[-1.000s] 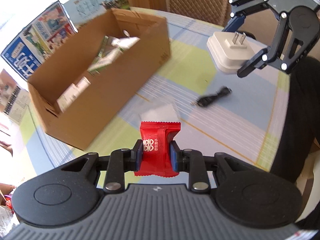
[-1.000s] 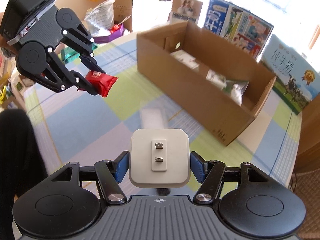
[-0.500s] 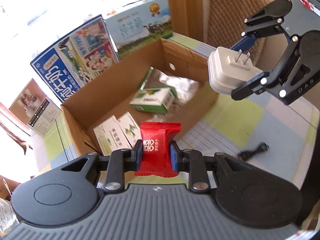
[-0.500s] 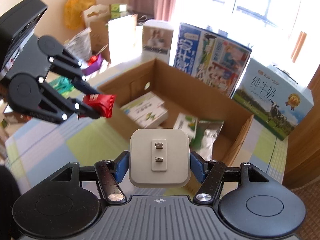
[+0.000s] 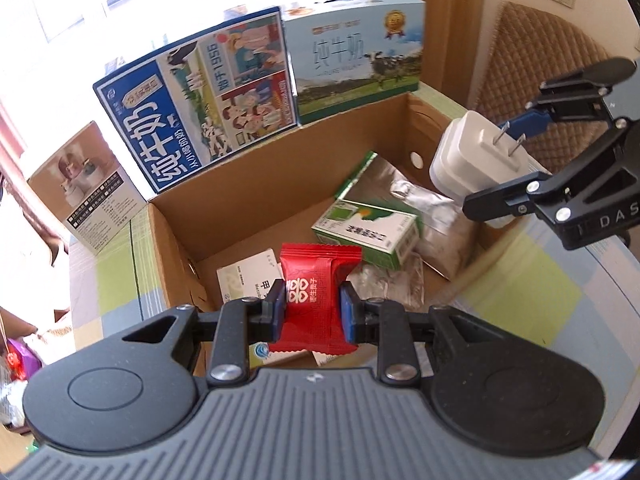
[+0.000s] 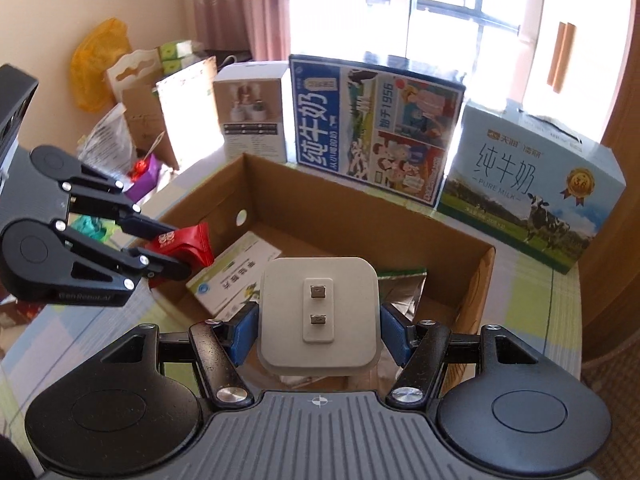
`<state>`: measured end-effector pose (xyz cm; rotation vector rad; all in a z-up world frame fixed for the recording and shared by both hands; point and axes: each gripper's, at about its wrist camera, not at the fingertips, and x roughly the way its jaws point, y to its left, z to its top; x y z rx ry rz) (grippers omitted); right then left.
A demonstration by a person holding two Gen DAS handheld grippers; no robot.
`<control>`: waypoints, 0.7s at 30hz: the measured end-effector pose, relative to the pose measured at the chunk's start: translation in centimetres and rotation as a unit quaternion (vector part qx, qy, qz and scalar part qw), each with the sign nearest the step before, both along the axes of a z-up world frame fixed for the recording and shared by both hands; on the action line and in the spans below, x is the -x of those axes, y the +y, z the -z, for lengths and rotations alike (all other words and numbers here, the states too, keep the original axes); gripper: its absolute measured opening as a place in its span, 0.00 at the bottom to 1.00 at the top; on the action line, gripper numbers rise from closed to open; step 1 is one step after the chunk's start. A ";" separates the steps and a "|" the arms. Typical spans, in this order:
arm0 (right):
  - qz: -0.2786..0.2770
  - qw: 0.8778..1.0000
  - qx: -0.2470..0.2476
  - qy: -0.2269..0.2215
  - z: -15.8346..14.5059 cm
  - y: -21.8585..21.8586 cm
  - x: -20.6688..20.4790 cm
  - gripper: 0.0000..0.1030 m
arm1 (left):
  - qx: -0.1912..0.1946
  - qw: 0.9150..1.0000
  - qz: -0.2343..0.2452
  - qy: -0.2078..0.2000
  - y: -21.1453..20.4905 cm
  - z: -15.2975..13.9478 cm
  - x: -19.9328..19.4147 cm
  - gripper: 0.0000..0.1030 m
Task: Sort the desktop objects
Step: 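Lower both items into the cardboard box and open both grippers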
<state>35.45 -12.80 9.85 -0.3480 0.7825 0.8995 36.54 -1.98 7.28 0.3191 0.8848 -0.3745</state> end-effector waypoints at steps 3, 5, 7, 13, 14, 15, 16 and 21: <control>0.011 1.000 -0.004 0.010 0.7 0.3 -0.9 0.60 | 0.008 1.000 -0.009 0.004 0.2 0.7 -1.0 0.22; 0.017 1.000 -0.004 0.015 1.2 0.5 -1.5 0.60 | 0.013 1.000 -0.016 0.006 0.3 1.2 -1.6 0.22; 0.021 1.000 -0.005 0.021 1.6 0.6 -1.9 0.60 | 0.018 1.000 -0.022 0.008 0.4 1.7 -2.0 0.22; 0.038 0.999 -0.013 0.036 2.7 0.7 -2.9 0.60 | 0.018 0.999 -0.045 0.004 0.7 3.0 -3.0 0.38; 0.042 0.998 -0.017 0.042 2.9 0.7 -3.1 0.60 | 0.022 0.999 -0.049 0.003 0.8 3.0 -3.0 0.41; 0.045 0.998 -0.021 0.048 3.2 0.7 -3.3 0.60 | 0.026 0.998 -0.051 0.003 1.0 3.1 -3.0 0.42; 0.050 0.997 -0.022 0.053 3.4 0.6 -3.5 0.61 | 0.027 0.998 -0.053 0.002 1.1 3.1 -2.9 0.42; 0.060 0.997 -0.019 0.047 3.8 0.0 -3.5 0.66 | 0.024 0.998 -0.056 -0.001 1.8 3.0 -2.2 0.42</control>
